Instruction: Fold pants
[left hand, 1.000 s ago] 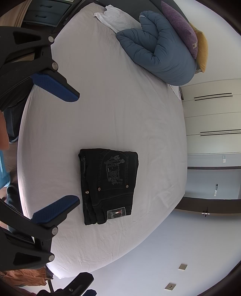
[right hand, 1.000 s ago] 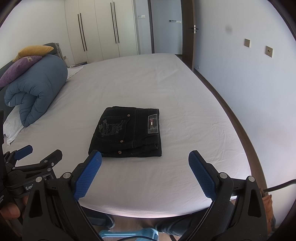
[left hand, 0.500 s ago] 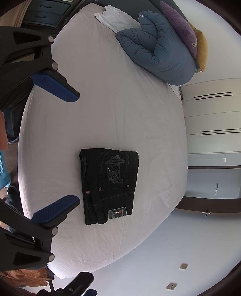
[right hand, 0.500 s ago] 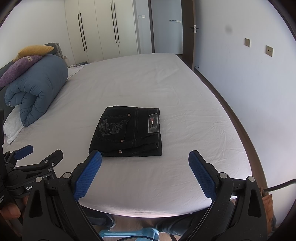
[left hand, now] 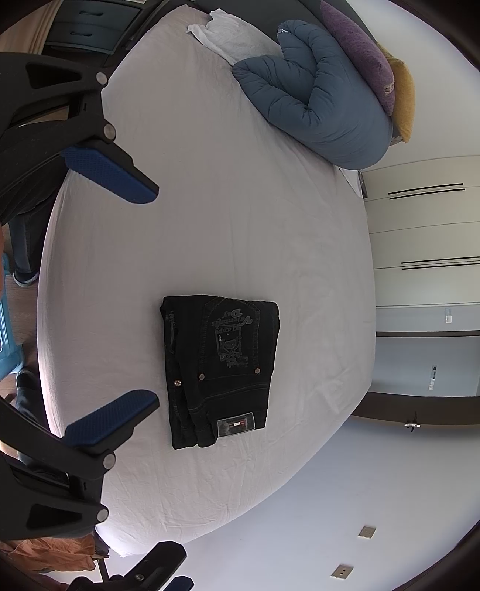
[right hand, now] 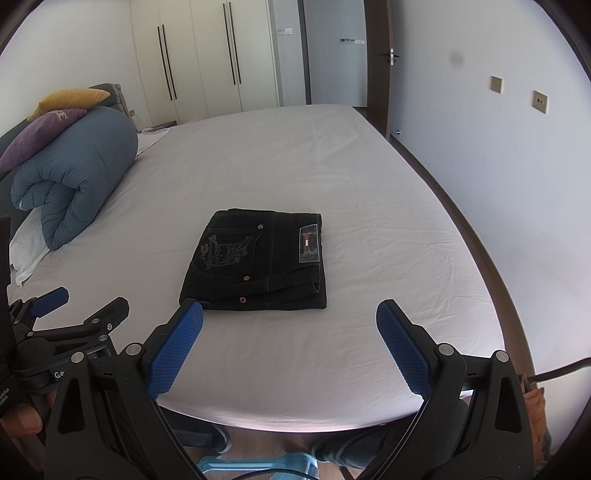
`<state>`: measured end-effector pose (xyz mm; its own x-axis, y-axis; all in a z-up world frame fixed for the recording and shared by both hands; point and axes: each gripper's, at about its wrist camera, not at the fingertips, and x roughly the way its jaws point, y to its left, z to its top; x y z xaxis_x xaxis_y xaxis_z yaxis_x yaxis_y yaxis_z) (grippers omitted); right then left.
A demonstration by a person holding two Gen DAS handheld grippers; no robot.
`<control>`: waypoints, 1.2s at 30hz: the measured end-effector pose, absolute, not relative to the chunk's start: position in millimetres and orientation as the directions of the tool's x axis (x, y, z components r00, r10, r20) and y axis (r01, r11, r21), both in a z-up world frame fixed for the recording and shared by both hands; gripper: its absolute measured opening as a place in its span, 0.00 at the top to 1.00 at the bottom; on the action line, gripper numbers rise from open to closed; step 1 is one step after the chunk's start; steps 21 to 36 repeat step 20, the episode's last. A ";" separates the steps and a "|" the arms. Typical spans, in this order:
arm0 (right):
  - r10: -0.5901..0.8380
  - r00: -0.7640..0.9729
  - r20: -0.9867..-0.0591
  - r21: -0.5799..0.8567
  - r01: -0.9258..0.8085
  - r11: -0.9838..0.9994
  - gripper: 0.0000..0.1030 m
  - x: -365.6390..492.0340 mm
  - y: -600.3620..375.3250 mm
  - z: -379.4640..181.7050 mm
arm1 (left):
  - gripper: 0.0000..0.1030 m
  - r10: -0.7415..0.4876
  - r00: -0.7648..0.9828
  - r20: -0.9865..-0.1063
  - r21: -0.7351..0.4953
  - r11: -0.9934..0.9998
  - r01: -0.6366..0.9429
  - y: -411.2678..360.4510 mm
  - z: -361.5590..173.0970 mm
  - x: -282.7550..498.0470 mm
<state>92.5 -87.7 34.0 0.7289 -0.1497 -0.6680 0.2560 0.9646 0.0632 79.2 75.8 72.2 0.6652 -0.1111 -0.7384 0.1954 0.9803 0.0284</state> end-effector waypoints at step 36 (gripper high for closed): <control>-0.135 0.726 -0.674 0.073 0.248 0.966 0.07 94.5 -90.6 30.7 | 0.00 -0.135 0.649 -0.749 0.008 0.977 0.213 82.9 73.0 82.7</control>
